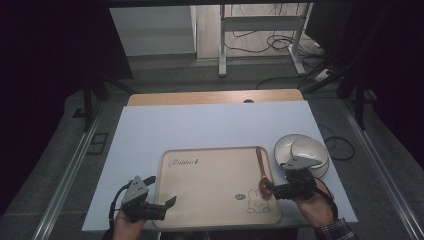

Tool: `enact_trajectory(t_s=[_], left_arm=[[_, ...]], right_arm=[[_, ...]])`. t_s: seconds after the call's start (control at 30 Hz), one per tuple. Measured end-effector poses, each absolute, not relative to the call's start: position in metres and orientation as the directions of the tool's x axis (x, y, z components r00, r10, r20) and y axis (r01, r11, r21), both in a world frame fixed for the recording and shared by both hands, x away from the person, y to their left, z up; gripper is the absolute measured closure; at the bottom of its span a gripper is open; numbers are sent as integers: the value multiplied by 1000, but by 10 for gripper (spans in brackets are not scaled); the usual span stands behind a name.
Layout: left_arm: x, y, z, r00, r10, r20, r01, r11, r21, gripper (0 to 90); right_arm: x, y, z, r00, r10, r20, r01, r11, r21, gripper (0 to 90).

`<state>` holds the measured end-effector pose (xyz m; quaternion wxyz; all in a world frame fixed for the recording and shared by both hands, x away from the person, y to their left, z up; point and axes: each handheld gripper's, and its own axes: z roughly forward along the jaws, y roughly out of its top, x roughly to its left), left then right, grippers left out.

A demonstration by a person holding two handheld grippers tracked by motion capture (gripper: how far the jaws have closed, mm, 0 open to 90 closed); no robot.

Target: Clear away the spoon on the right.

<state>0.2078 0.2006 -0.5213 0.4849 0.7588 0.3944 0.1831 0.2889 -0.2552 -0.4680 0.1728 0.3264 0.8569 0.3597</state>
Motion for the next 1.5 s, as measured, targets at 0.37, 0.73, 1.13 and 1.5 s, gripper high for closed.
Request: enact_trajectory(t_s=[0.37,0.73,1.13,1.5], left_arm=[[208,201,-521,622,775,-106,421,-218,880,0],[208,201,-521,622,775,-108,422,-216,880,0],[208,201,-522,621,776,-109,424,-215,880,0],[208,201,-522,620,777,-109,424,-215,880,0]], right_arm=[[278,-269,-466,-710,700,-70,434,514,740,121],[266,-283,-466,-700,711,-66,445,507,738,95],[255,-298,-471,-693,719,-53,463,500,732,53],[252,-308,-486,-712,702,-23,499,528,687,0]])
